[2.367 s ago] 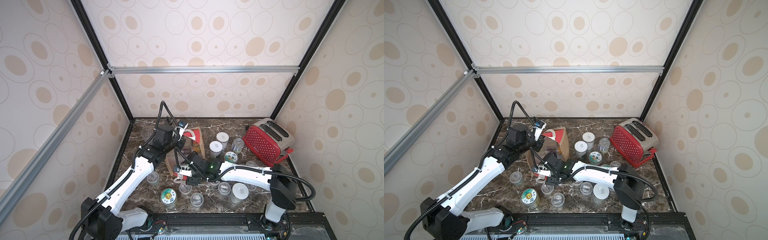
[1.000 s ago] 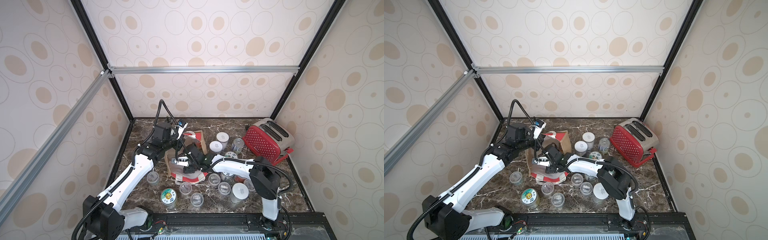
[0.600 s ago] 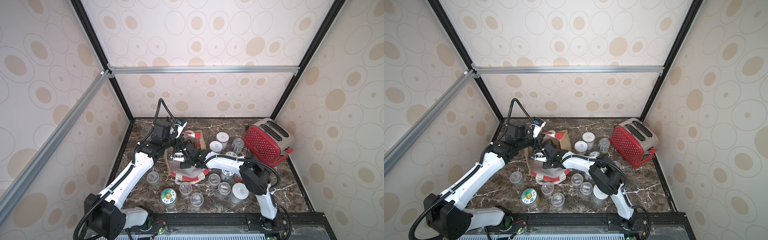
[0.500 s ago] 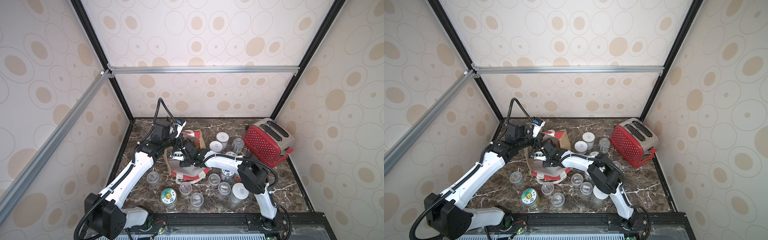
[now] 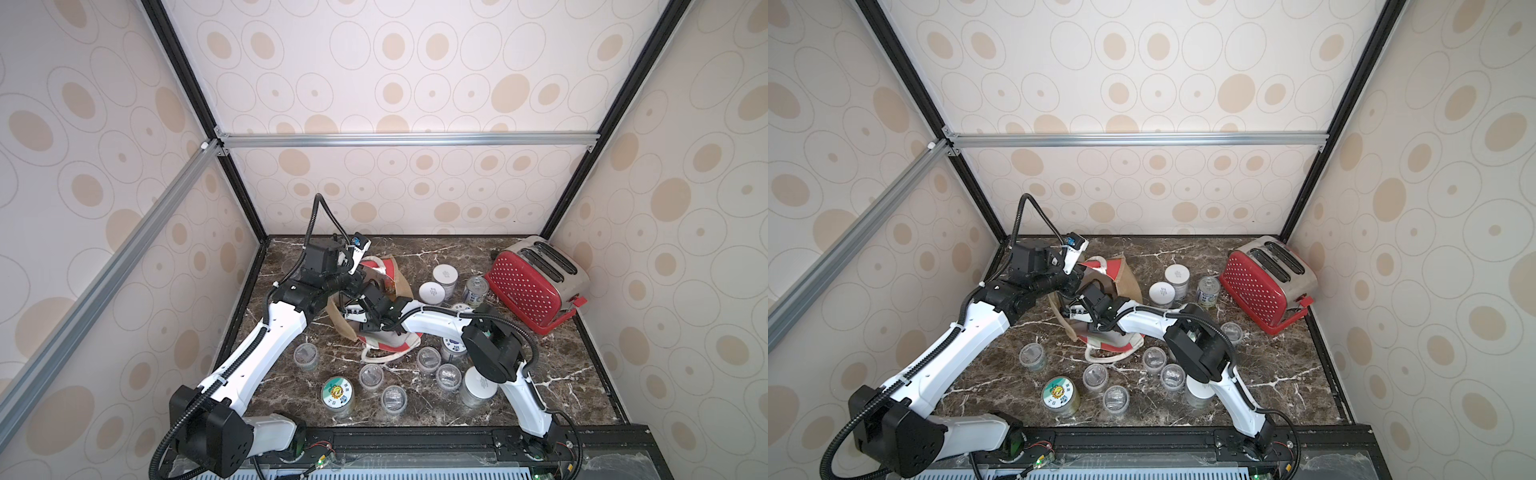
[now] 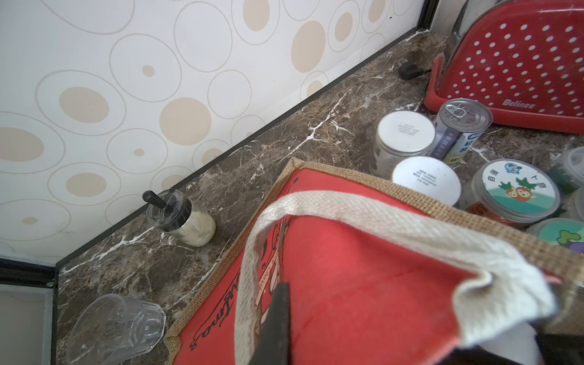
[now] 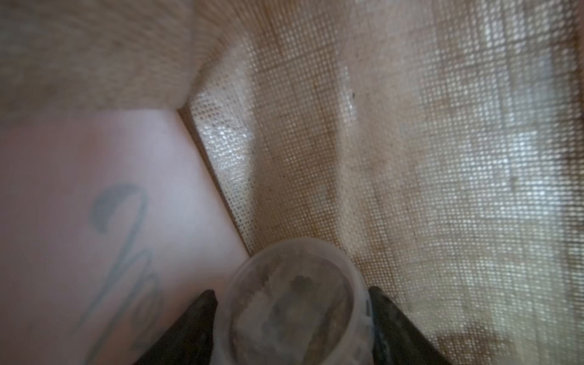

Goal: Take out the seed jars from the canvas bag
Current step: Pick up the seed jar from the canvas bag.

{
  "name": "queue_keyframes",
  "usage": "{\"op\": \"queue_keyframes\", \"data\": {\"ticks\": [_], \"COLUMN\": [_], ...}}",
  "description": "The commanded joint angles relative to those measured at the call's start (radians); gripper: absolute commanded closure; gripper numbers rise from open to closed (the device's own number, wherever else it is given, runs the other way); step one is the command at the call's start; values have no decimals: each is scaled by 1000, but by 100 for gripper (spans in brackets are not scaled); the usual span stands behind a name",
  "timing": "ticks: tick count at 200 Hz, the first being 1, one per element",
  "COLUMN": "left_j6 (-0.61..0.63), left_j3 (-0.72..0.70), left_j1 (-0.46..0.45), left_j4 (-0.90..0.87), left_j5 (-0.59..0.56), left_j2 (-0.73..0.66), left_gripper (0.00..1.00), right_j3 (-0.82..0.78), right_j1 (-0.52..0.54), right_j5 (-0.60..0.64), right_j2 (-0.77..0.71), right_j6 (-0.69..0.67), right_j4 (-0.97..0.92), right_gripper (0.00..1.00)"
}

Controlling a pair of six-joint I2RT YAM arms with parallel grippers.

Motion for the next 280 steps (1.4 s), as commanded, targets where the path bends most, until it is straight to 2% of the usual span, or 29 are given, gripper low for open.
{"op": "queue_keyframes", "data": {"ticks": [1, 28, 58, 101, 156, 202, 248, 280], "left_j6": [0, 1, -3, -5, -21, -37, -55, -75], "left_j3": [47, 37, 6, -32, -51, -41, -19, -3], "left_j1": [-45, -45, -46, -44, -41, -35, -24, -15], "left_j4": [-30, -17, 16, 51, 75, 77, 50, 27], "left_j5": [108, 94, 47, -35, -109, -120, -158, -199], "left_j2": [-25, -32, -43, -51, -47, -35, -13, -4], "left_gripper": [100, 100, 100, 100, 100, 100, 100, 100], "right_j3": [23, -1, -58, -181, -348, -473, -566, -616], "right_j1": [-33, -33, -33, -31, -24, -21, -19, -20], "right_j5": [23, 3, -20, -91, -263, -393, -405, -356], "right_j2": [48, 0, -76, -223, -443, -590, -720, -810], "right_j6": [24, 55, 95, 215, 453, 628, 711, 737], "right_j4": [-124, -103, -54, 37, 176, 293, 339, 341], "right_gripper": [31, 38, 52, 52, 52, 51, 51, 50]}}
